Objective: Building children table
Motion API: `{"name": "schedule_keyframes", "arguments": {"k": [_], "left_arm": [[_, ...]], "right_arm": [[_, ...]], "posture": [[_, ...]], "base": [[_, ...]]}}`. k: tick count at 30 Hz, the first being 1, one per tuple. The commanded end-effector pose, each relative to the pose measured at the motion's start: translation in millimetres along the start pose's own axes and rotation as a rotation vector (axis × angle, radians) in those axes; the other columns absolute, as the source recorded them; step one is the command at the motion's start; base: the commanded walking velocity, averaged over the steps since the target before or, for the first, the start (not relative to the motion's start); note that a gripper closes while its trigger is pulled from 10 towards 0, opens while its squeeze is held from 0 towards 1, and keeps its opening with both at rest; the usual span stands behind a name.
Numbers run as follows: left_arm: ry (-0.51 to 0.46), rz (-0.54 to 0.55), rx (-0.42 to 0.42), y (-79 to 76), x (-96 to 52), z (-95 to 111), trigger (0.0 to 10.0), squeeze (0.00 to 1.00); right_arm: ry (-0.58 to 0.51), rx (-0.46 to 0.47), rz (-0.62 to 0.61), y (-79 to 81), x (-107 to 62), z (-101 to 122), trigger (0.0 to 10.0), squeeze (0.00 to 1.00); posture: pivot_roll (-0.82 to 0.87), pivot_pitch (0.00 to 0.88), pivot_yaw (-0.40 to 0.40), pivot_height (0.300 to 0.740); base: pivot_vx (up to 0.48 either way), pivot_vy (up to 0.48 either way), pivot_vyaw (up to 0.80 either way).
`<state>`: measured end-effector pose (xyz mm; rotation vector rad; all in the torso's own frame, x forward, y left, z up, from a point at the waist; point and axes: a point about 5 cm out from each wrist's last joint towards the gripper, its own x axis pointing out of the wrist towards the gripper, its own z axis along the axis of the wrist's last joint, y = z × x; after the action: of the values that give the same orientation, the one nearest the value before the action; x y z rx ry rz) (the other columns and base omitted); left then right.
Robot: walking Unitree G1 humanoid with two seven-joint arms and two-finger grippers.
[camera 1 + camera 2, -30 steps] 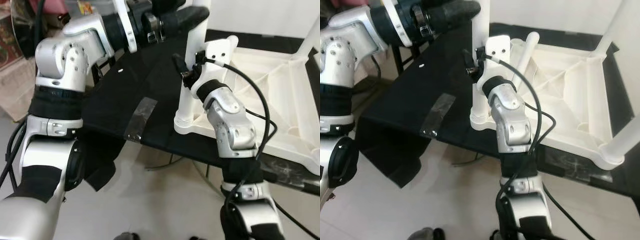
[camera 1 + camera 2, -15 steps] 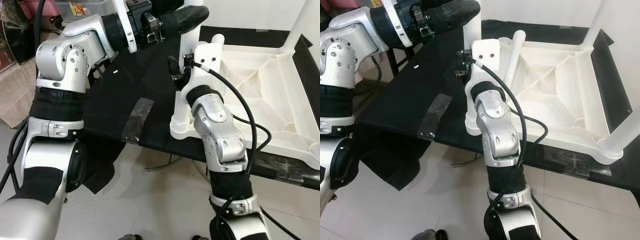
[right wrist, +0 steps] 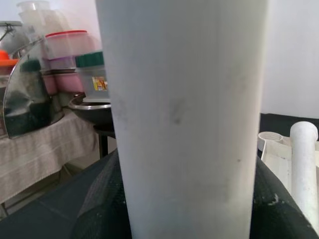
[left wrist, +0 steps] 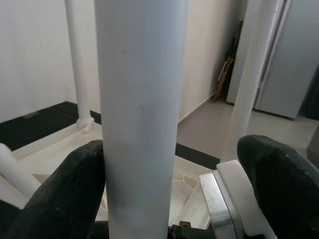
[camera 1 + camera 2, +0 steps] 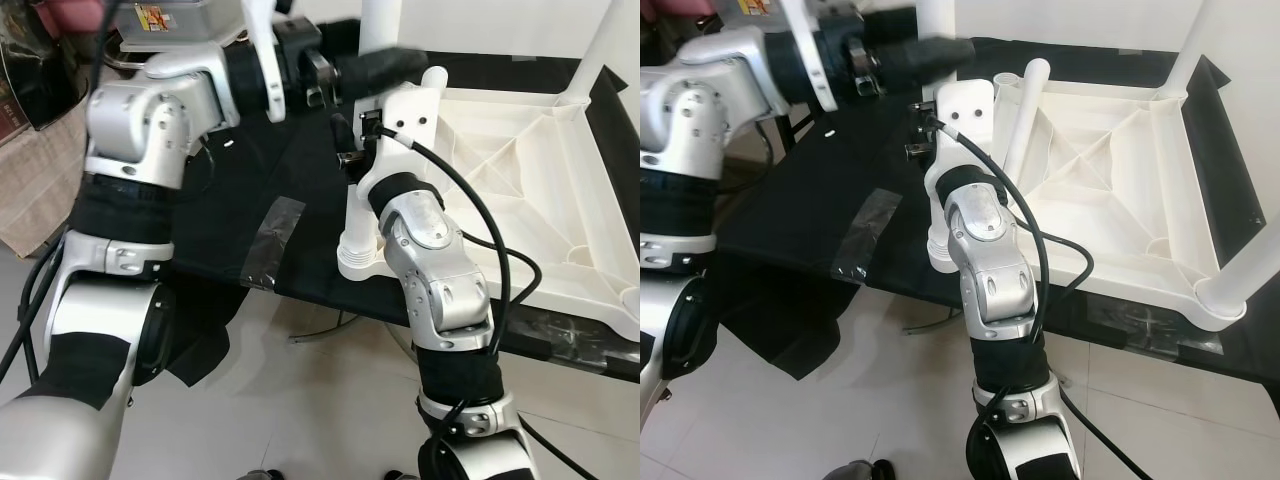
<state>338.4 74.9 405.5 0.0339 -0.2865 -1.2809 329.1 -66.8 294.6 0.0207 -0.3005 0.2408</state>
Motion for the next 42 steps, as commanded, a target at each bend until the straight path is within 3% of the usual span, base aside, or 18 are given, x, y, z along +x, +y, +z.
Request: {"name": "schedule_keyframes", "arguments": {"k": [1, 2, 3, 4, 5, 11, 12, 13, 14, 15, 17, 18, 25, 29, 31, 38, 41, 42], "left_arm": [[0.03, 0.001, 0.011, -0.1, 9.0, -0.7, 8.6, 0.0], [0.03, 0.001, 0.011, -0.1, 9.0, -0.7, 8.6, 0.0], [0.031, 0.003, 0.012, 0.2, 11.3, 0.2, 4.8, 0.0], [0.031, 0.004, 0.013, 0.4, 13.1, 1.0, 3.3, 0.0], [0.029, 0.005, 0.011, 0.5, 14.8, 2.1, 0.0, 0.0], [0.026, 0.003, 0.005, 0.2, 16.7, 4.8, 0.0, 0.0], [0.026, 0.001, 0.004, 0.2, 16.5, 5.7, 0.0, 0.0], [0.026, 0.001, 0.004, 0.2, 16.5, 5.7, 0.0, 0.0], [0.028, -0.001, 0.003, 0.5, 16.2, 6.1, 0.0, 0.0], [0.03, -0.003, 0.003, 0.8, 15.9, 6.3, 0.0, 0.0], [0.034, -0.005, 0.003, 1.6, 15.8, 6.2, 0.0, 0.0], [0.035, -0.006, 0.004, 1.9, 15.9, 6.2, 0.0, 0.0], [0.037, -0.009, 0.005, 1.3, 16.0, 6.0, 0.0, 0.0], [0.037, -0.014, 0.007, 0.3, 16.3, 5.8, 0.0, 0.0], [0.035, -0.022, 0.006, -0.7, 16.0, 5.8, 0.0, 0.0], [0.033, -0.045, -0.001, -3.2, 13.9, 6.8, 0.0, 0.0], [0.036, -0.051, -0.001, -3.8, 13.7, 6.8, 0.0, 0.0], [0.037, -0.053, -0.001, -4.1, 13.7, 6.9, 0.0, 0.0]], "right_arm": [[0.121, 0.092, 0.022, 7.5, -2.5, -25.2, 0.0, 0.0], [0.121, 0.092, 0.022, 7.5, -2.5, -25.2, 0.0, 0.0], [0.119, 0.092, 0.025, 8.2, -2.7, -24.6, 0.0, 0.0], [0.119, 0.091, 0.027, 8.6, -2.8, -24.3, 0.0, 0.0], [0.117, 0.09, 0.03, 9.0, -3.0, -24.0, 0.0, 0.0], [0.112, 0.089, 0.036, 10.0, -3.3, -23.1, 0.0, 0.0], [0.109, 0.088, 0.039, 10.3, -3.3, -22.7, 1.4, 0.0], [0.109, 0.088, 0.039, 10.3, -3.3, -22.7, 1.4, 0.0], [0.104, 0.086, 0.044, 10.5, -3.0, -21.9, 4.5, 0.0], [0.101, 0.086, 0.048, 10.5, -2.6, -21.1, 10.0, 0.0], [0.088, 0.081, 0.057, 8.3, -1.6, -18.3, 10.0, 0.0], [0.075, 0.085, 0.072, 6.5, -0.8, -16.0, 10.0, 1.0], [-0.01, 0.073, 0.17, -6.1, 6.6, 0.3, 10.0, 1.0], [-0.037, 0.062, 0.386, -11.4, 8.1, 10.4, 10.0, 0.96], [-0.031, -0.002, 0.623, -21.2, 4.4, 12.7, 10.0, 0.0], [0.086, -0.067, 0.881, -46.0, 10.4, 1.5, 10.0, 0.0], [0.082, -0.033, 0.93, -50.7, 14.5, 3.2, 10.0, 0.0], [0.084, -0.017, 0.948, -53.2, 17.2, 3.4, 5.4, 0.0]], "posture": [[-0.01, 0.186, 0.09, 0.74], [-0.01, 0.186, 0.09, 0.74], [-0.01, 0.186, 0.09, 0.74], [-0.01, 0.186, 0.09, 0.74], [-0.01, 0.186, 0.092, 0.74], [-0.01, 0.187, 0.093, 0.74], [-0.01, 0.187, 0.093, 0.74], [-0.01, 0.187, 0.093, 0.74], [-0.01, 0.184, 0.095, 0.74], [-0.01, 0.184, 0.095, 0.74], [0.0, 0.182, 0.093, 0.74], [0.0, 0.181, 0.092, 0.74], [0.0, 0.177, 0.092, 0.74], [0.0, 0.176, 0.092, 0.74], [0.0, 0.177, 0.092, 0.74], [0.01, 0.184, 0.098, 0.74], [0.02, 0.188, 0.1, 0.74], [0.02, 0.188, 0.102, 0.74]], "base": [[0.0, 0.0, 0.0], [0.0, 0.0, 0.0], [0.0, 0.0, 0.0], [0.0, 0.0, 0.0], [0.0, 0.0, 0.0], [0.0, 0.0, 0.0], [0.0, 0.0, 0.0], [0.0, 0.0, 0.0], [0.0, 0.0, 0.0], [0.0, 0.0, 0.0], [0.0, 0.0, 0.0], [0.0, 0.0, 0.0], [0.0, 0.0, 0.0], [0.0, 0.0, 0.0], [0.0, 0.0, 0.0], [0.0, 0.0, 0.0], [0.0, 0.0, 0.0], [0.0, 0.0, 0.0]]}}
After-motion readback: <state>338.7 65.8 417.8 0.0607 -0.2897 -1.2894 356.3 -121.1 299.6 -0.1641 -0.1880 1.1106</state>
